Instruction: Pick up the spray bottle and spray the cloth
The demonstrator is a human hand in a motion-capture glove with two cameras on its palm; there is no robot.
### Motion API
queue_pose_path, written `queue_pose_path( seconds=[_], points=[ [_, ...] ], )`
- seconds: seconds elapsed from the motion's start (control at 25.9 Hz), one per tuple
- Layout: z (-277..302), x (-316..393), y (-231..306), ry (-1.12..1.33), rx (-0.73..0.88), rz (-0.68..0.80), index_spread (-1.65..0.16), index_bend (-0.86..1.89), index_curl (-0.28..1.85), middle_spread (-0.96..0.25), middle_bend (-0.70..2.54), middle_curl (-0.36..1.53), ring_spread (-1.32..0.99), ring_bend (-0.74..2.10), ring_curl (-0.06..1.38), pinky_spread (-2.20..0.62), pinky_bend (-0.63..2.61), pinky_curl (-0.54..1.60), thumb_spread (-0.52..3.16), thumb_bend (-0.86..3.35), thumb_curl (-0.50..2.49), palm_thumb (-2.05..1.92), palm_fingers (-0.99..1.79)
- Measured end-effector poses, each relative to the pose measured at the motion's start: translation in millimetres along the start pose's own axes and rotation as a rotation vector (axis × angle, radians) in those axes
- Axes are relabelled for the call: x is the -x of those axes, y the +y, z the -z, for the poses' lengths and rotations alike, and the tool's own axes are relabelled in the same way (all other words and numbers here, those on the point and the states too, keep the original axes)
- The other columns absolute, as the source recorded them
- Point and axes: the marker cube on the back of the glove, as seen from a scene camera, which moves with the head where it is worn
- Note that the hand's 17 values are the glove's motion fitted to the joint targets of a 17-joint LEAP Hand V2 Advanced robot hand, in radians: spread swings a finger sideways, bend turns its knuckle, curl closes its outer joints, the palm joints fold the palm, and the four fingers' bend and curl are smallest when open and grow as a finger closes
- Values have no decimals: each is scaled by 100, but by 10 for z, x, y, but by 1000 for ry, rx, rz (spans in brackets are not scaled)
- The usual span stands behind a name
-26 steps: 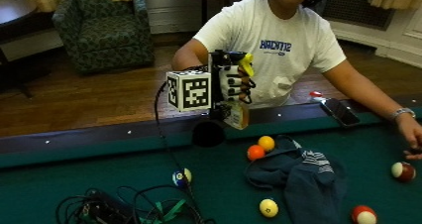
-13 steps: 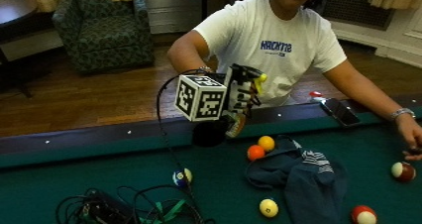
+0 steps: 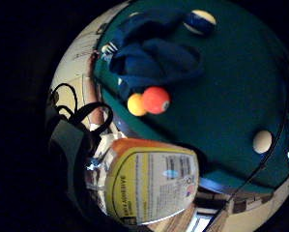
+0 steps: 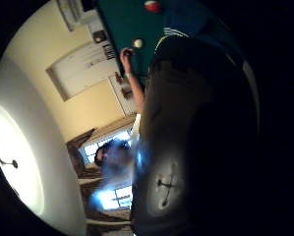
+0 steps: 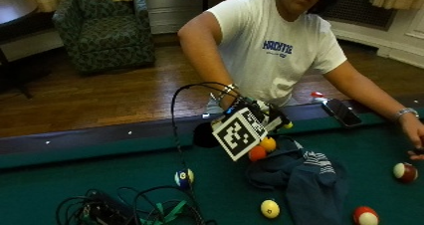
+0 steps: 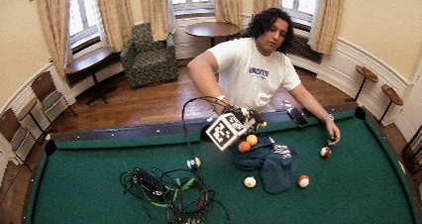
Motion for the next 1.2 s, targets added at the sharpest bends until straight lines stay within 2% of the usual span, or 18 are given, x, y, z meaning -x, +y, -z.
queue_pose_path(
  seconds=[0.27,0.7,0.97,1.2],
  points=[
    [-243,-309,-206,110,159,-249,-25,36,60,-20,67,60,-20,84,51,-33,55,45,61,-2,76,92,137],
    [-374,-581,-333,182,310,-446,-25,35,61,-20,66,60,-20,84,51,-33,55,45,62,-2,77,92,137],
    [-430,-639,-386,186,355,-482,-25,35,62,-20,66,61,-20,84,51,-33,56,45,64,-2,78,92,137],
    [-345,-545,-370,168,326,-440,-25,34,62,-20,66,61,-20,84,51,-33,55,45,65,-2,78,92,137]
  ],
)
